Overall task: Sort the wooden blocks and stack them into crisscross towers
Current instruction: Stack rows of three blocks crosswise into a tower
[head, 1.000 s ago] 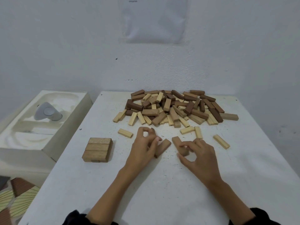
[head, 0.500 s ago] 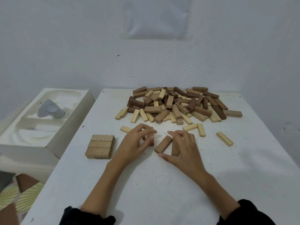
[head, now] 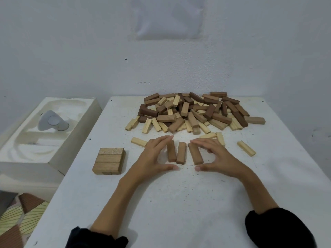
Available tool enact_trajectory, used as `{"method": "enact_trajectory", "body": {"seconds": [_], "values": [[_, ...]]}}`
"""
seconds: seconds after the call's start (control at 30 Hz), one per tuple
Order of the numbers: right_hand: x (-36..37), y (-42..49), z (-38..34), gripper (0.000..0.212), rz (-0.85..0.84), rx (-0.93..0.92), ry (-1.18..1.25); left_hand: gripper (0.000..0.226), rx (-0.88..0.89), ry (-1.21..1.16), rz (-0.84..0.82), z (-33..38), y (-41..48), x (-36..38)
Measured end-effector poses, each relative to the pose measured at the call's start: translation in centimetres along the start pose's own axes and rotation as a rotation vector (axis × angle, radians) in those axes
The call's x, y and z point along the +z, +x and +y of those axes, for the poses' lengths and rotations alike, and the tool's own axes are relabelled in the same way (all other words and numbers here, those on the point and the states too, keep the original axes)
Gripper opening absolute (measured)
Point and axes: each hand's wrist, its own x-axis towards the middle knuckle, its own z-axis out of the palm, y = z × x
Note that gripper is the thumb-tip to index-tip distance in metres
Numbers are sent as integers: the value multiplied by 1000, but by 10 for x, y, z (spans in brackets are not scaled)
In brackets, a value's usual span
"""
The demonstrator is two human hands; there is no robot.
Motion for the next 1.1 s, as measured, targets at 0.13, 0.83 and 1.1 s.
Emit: {"method": "enact_trajectory", "body": {"seconds": [0.13, 0.83, 1.1], "values": [[2, 1, 0, 70, 70, 6, -9, 92, -13, -73, -51, 3, 4, 6], [11, -3, -13, 85, 53, 28, -203, 96, 24, -167, -98, -1, 15, 5], [14, -2, -10, 93, 91, 62, -256, 84, -1, -91, -112, 0, 16, 7]]}}
